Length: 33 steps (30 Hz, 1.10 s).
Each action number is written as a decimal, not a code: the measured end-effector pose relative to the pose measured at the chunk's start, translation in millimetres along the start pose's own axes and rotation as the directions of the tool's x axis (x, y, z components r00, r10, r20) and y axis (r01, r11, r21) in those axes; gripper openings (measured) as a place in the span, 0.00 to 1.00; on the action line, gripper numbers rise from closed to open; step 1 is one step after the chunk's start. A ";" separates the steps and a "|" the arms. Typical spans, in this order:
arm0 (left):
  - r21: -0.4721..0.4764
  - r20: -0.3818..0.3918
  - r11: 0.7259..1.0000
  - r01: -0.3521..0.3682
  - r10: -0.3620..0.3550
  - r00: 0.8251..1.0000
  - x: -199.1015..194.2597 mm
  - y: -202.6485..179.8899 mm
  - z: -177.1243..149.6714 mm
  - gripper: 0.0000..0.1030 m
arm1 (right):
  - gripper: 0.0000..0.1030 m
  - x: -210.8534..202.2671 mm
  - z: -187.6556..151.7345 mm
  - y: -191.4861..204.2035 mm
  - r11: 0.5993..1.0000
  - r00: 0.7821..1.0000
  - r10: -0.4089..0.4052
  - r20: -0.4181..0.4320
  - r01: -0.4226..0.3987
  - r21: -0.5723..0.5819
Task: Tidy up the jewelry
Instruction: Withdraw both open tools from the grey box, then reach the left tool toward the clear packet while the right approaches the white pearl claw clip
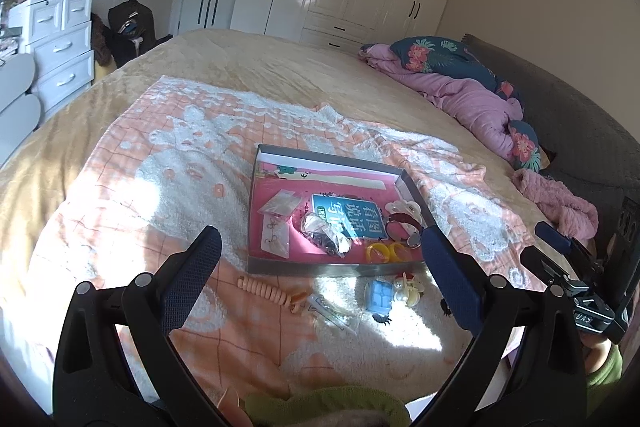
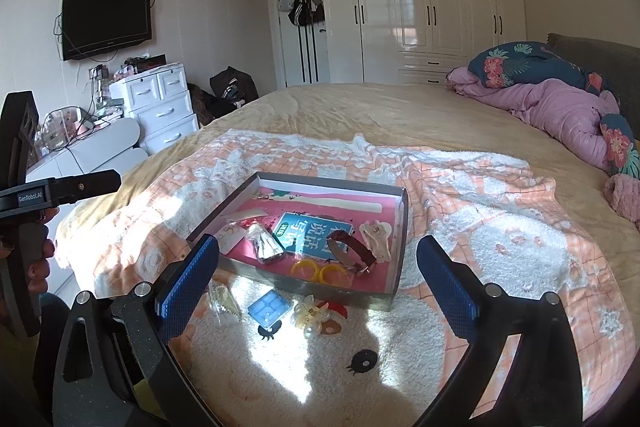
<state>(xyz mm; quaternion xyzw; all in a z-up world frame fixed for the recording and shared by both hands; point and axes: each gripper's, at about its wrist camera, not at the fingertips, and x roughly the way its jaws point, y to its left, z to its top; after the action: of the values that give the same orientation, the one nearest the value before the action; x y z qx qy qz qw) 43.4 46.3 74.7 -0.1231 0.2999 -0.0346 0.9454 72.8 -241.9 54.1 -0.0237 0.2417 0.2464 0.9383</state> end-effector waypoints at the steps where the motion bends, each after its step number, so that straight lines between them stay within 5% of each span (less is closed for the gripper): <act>1: 0.007 -0.003 1.000 -0.003 0.003 1.000 -0.3 -1.6 -2.4 0.91 | 0.96 -0.3 -1.0 1.2 1.000 1.000 0.002 -0.002 -0.002 -0.002; 33: 0.079 -0.202 0.996 -0.033 0.048 0.978 35.4 -7.8 -56.7 0.91 | 0.96 18.2 -48.3 2.0 0.999 0.987 0.040 -0.153 -0.041 -0.006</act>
<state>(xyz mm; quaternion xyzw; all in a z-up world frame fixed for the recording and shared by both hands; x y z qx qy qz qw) 39.8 21.9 12.2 -0.0772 0.3959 -0.0388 0.9142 64.4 -239.8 3.2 -0.0418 0.3123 0.2639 0.9116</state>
